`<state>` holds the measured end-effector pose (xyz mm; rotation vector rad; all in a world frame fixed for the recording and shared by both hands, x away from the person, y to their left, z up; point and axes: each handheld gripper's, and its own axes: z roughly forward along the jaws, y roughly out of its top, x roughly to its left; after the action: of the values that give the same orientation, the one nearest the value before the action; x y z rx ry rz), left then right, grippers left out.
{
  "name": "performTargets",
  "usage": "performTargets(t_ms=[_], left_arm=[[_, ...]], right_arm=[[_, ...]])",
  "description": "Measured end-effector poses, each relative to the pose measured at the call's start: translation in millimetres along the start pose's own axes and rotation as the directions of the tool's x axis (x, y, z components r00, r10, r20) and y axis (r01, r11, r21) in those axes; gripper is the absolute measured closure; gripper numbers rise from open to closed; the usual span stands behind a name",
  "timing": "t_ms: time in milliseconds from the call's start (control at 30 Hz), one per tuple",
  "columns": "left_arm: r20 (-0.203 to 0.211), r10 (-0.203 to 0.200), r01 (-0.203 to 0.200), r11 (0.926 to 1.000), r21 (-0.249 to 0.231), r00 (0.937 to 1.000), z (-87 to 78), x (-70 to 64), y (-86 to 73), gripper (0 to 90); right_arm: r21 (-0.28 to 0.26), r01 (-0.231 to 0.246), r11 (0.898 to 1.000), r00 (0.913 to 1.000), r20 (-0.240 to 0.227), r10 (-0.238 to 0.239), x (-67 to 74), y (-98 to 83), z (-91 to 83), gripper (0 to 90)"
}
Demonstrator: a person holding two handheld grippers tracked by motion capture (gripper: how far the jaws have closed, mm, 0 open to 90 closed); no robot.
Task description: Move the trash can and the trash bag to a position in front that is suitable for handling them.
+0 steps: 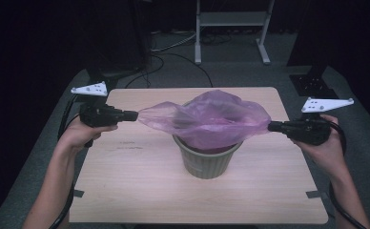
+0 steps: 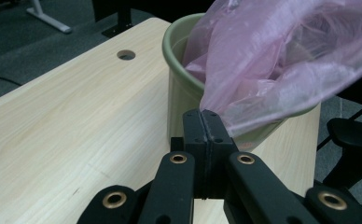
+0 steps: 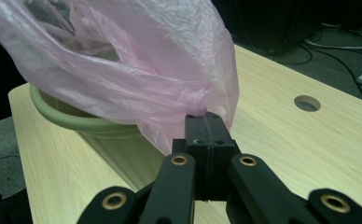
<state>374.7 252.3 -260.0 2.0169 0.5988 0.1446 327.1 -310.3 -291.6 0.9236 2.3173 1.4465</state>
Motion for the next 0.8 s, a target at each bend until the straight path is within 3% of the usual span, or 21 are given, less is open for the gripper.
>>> performTargets(t_ms=[333,667,800], left_arm=[[-0.021,-0.047,0.048,0.9957,0.079,0.9987,11.5,12.3,-26.8,90.0],[-0.029,-0.103,0.106,0.9816,0.158,0.9942,37.0,25.5,-62.2,90.0],[-0.021,-0.133,0.135,0.9790,0.153,0.9909,40.6,30.2,-73.4,90.0]], right_arm=[[0.040,-0.028,0.999,0.9995,-0.014,0.028,-5.9,-16.8,9.5,90.0],[0.092,-0.081,0.992,0.9961,-0.028,0.084,-16.6,-48.0,29.0,90.0],[0.111,-0.110,0.988,0.9930,-0.030,0.114,-21.7,-60.4,35.2,90.0]])
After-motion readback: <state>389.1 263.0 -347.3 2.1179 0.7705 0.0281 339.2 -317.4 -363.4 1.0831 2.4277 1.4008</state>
